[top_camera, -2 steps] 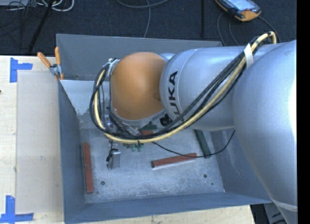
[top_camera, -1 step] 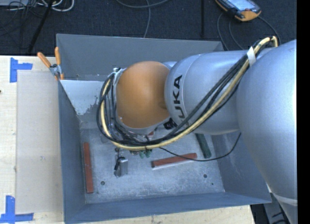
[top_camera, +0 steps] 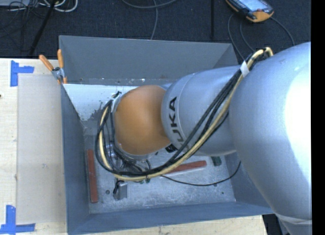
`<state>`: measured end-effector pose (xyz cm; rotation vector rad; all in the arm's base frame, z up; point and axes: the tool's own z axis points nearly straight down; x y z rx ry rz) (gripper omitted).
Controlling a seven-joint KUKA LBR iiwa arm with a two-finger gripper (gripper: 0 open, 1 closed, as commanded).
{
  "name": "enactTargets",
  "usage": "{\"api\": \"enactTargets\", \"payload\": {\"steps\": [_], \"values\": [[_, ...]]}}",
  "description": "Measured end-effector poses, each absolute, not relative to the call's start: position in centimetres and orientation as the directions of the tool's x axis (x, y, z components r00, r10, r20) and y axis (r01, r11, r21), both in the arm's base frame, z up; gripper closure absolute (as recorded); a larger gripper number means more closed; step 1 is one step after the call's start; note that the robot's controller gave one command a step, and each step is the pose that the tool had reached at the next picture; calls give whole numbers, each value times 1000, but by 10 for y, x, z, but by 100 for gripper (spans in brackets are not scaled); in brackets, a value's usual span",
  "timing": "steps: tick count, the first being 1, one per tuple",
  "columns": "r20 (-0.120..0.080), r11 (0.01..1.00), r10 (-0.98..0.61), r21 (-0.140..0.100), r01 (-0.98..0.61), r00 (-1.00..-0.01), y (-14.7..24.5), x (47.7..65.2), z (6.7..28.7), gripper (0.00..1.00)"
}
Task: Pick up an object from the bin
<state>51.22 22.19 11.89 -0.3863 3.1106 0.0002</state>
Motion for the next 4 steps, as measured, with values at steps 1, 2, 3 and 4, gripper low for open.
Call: {"api": "enactTargets", "payload": {"steps": [1, 2, 3, 4], "values": [[9, 970, -241, 0, -241, -970, 236, 493, 83, 0], [3, 964, -265, -1, -265, -964, 242, 481, 111, 0], [1, 972, -233, 0, -233, -972, 232, 474, 145, 0], [3, 954, -300, 0, -300, -954, 178, 474, 147, 0]]}}
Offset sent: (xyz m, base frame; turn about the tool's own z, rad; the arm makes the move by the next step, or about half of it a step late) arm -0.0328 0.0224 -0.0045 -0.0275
